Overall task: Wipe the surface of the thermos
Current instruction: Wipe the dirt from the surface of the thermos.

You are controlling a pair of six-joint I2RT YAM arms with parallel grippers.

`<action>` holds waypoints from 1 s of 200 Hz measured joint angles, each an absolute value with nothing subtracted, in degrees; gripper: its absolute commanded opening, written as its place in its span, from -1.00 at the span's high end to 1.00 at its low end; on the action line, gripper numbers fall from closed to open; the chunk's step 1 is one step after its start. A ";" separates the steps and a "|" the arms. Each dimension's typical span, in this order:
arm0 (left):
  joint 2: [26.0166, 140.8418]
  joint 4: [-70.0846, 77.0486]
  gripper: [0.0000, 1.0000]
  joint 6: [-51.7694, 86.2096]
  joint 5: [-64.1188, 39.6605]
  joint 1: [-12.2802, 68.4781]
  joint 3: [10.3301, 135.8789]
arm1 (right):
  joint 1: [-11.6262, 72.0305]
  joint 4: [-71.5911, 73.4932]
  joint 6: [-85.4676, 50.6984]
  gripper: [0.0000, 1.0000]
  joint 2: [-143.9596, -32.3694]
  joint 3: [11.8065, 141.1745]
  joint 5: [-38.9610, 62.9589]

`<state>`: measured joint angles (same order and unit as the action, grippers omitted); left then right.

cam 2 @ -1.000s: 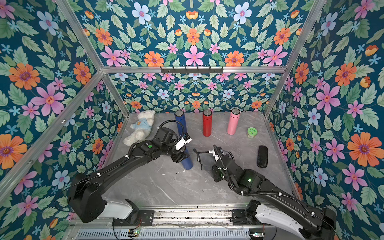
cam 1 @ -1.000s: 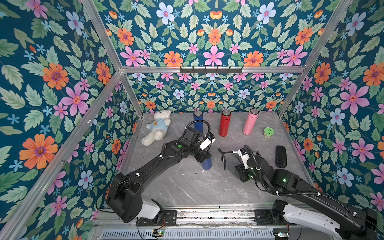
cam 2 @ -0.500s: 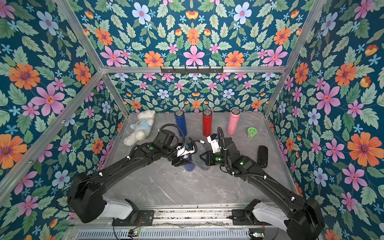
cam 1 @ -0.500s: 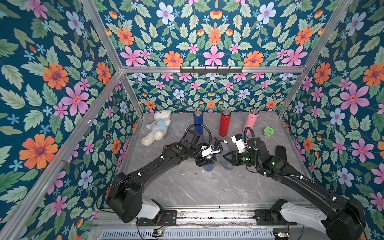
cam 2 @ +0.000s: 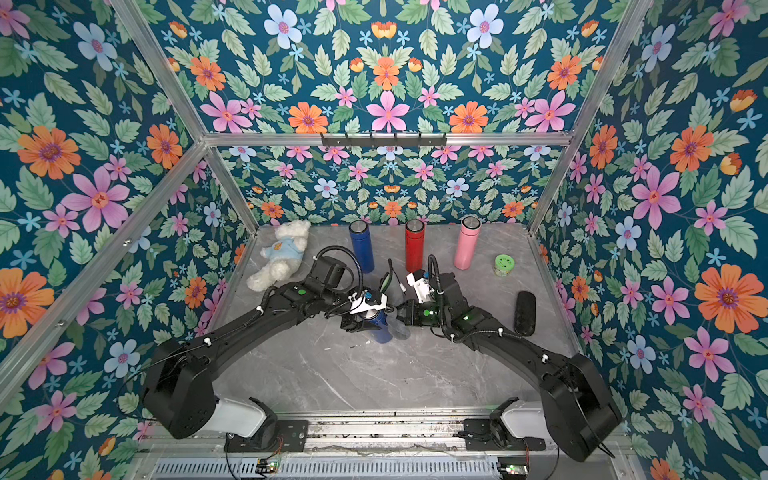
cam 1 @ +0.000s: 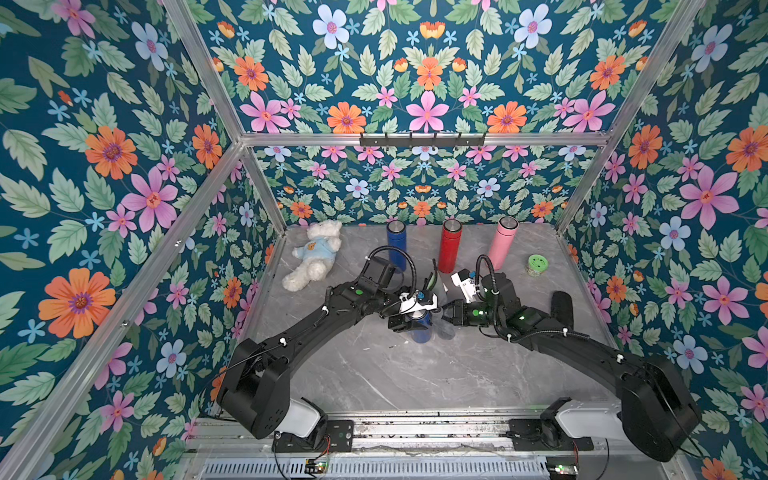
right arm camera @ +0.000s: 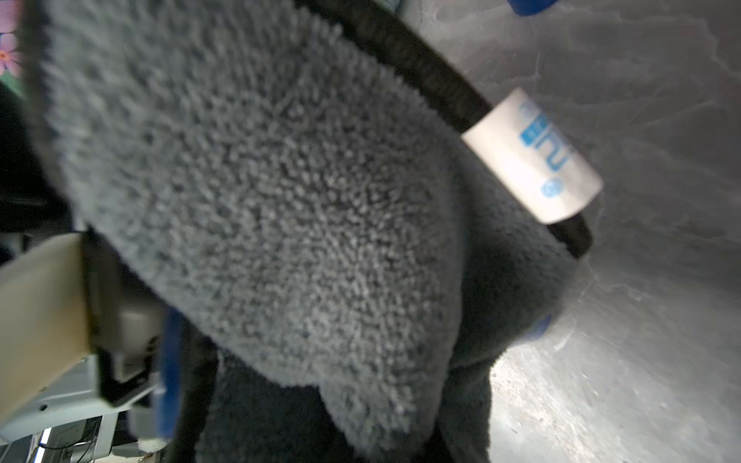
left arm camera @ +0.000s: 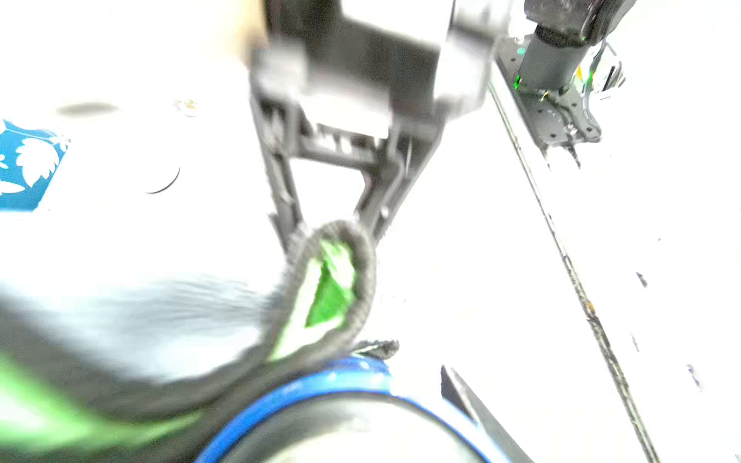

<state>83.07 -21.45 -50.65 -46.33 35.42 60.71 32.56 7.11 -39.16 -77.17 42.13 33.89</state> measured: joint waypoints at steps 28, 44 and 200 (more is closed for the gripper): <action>82.32 -19.62 1.00 -49.56 -48.60 34.87 59.66 | 31.86 13.74 -40.69 1.00 -83.26 37.89 34.57; 82.24 -19.14 1.00 -49.41 -49.60 34.70 59.51 | 30.98 17.72 -41.80 1.00 -87.92 36.32 35.38; 87.29 -21.17 1.00 -51.57 -50.81 36.51 63.48 | 26.22 18.41 -40.53 1.00 -86.30 44.93 47.20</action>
<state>87.29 -21.17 -51.57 -50.81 36.51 63.48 26.22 18.41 -40.53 -86.30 44.93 47.20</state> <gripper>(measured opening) 0.668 0.110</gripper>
